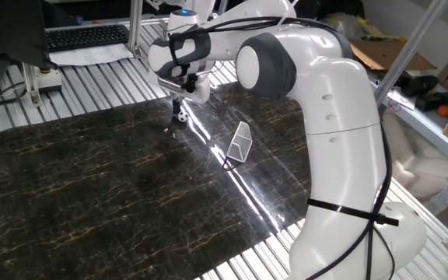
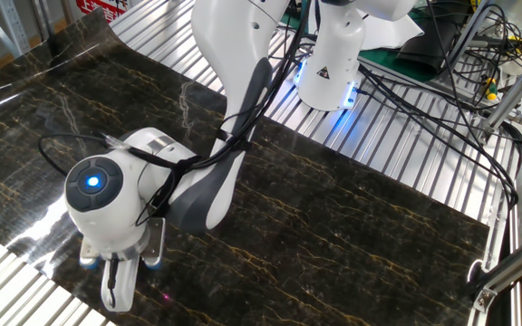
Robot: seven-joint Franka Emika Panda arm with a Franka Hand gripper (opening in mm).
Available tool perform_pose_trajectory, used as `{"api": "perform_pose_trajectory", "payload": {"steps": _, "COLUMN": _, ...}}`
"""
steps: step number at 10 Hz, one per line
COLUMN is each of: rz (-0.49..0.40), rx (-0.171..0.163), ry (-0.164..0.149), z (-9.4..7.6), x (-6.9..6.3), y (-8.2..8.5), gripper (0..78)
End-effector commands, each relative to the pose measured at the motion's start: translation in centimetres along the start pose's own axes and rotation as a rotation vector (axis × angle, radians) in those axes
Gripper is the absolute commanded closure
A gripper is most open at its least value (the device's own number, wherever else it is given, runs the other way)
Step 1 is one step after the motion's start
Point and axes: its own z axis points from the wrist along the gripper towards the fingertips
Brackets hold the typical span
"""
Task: Push the soccer ball into the goal
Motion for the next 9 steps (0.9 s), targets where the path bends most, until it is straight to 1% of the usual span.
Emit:
{"api": "perform_pose_trajectory", "payload": {"steps": 1, "rz": -0.021, "rx": 0.090, "ry": -0.031, "z": 0.0, "x": 0.1, "y": -0.3, "gripper": 77.6}}
{"api": "perform_pose_trajectory", "payload": {"steps": 2, "rz": -0.037, "rx": 0.118, "ry": -0.045, "z": 0.1, "x": 0.3, "y": -0.5, "gripper": 77.6}}
{"api": "perform_pose_trajectory", "payload": {"steps": 3, "rz": -0.049, "rx": 0.133, "ry": -0.039, "z": 0.1, "x": 0.5, "y": -0.7, "gripper": 77.6}}
{"api": "perform_pose_trajectory", "payload": {"steps": 4, "rz": -0.063, "rx": 0.150, "ry": -0.042, "z": 0.0, "x": 0.6, "y": -0.9, "gripper": 77.6}}
{"api": "perform_pose_trajectory", "payload": {"steps": 5, "rz": -0.079, "rx": 0.170, "ry": -0.041, "z": -0.5, "x": 0.7, "y": -1.1, "gripper": 77.6}}
{"api": "perform_pose_trajectory", "payload": {"steps": 6, "rz": -0.091, "rx": 0.174, "ry": -0.034, "z": -0.9, "x": 0.7, "y": -1.2, "gripper": 77.6}}
{"api": "perform_pose_trajectory", "payload": {"steps": 7, "rz": -0.103, "rx": 0.128, "ry": 0.003, "z": -1.2, "x": 0.7, "y": -1.2, "gripper": 77.6}}
{"api": "perform_pose_trajectory", "payload": {"steps": 8, "rz": -0.102, "rx": 0.086, "ry": 0.019, "z": -1.0, "x": 0.7, "y": -1.2, "gripper": 77.6}}
{"api": "perform_pose_trajectory", "payload": {"steps": 9, "rz": -0.095, "rx": 0.032, "ry": 0.041, "z": -0.9, "x": 0.7, "y": -1.2, "gripper": 77.6}}
